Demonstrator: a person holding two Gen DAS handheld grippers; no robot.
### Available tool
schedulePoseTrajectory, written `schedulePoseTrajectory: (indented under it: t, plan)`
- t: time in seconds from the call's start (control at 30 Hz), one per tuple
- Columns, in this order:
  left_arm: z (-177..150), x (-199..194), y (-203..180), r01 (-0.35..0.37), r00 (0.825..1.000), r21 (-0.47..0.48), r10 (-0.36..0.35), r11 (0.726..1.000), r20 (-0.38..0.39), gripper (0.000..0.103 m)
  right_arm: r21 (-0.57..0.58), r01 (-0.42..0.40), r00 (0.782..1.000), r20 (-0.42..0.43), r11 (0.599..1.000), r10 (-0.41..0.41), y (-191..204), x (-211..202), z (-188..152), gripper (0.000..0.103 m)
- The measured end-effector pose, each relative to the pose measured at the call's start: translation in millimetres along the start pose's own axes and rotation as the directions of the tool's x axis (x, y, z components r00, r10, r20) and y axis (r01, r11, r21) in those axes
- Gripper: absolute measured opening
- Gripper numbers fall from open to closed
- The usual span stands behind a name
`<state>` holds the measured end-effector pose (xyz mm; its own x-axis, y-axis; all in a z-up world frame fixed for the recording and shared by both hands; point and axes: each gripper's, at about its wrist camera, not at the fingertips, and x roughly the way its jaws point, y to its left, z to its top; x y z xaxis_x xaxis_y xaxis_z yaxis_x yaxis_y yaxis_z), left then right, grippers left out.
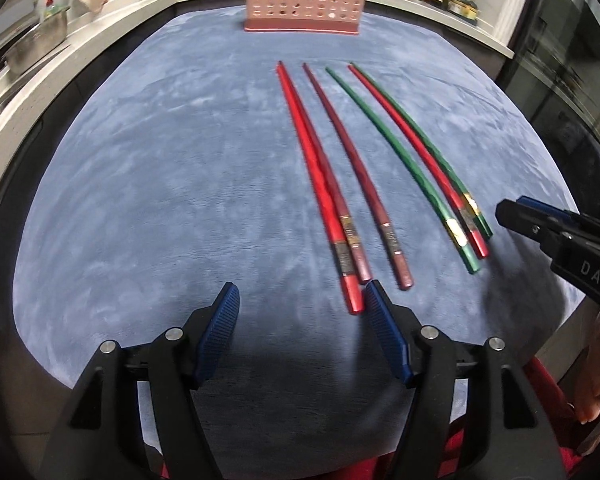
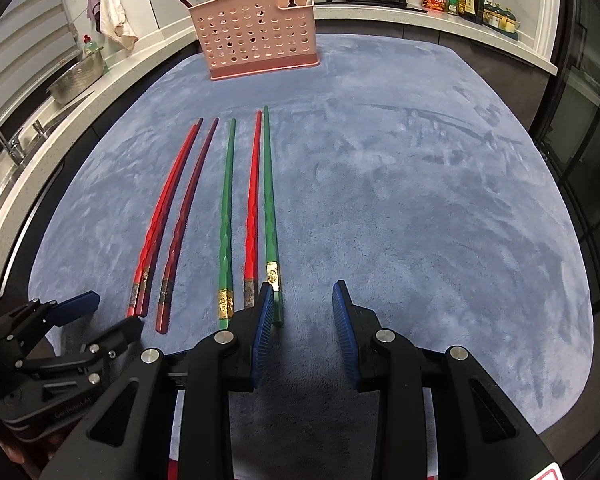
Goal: Organize utensils
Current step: 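Close the left tool on a bright red chopstick while the right tool grasps a green chopstick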
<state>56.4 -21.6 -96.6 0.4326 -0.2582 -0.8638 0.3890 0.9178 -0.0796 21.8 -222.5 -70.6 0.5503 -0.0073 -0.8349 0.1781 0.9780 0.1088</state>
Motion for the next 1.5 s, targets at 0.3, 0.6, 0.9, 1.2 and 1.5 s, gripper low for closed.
schedulePoseTrajectory:
  t: [0.3, 0.6, 0.9, 1.2, 1.5]
  plan:
    - [2, -1, 13, -0.019, 1.000, -0.047, 0.019, 0.999, 0.007, 0.063, 0.005, -0.006, 1.000, -0.015, 1.000, 0.006, 0, 5, 0, 0.031]
    - [10, 5, 15, -0.037, 0.999, -0.054, 0.038, 0.998, 0.008, 0.060, -0.014, -0.013, 1.000, -0.021, 1.000, 0.013, 6, 11, 2, 0.031]
    - [22, 11, 23, -0.048, 0.998, -0.082, 0.051, 0.995, 0.033, 0.048, -0.039, -0.018, 0.999, -0.027, 0.999, 0.016, 14, 19, 3, 0.024]
    - [22, 10, 23, -0.027, 0.999, -0.077, 0.031, 0.997, 0.042, 0.029, -0.061, -0.034, 0.999, -0.022, 0.998, 0.033, 17, 22, 5, 0.011]
    - [21, 7, 18, 0.017, 0.999, -0.070, -0.015, 0.997, 0.033, 0.007, -0.057, -0.045, 0.999, -0.022, 0.997, 0.043, 15, 22, 4, 0.004]
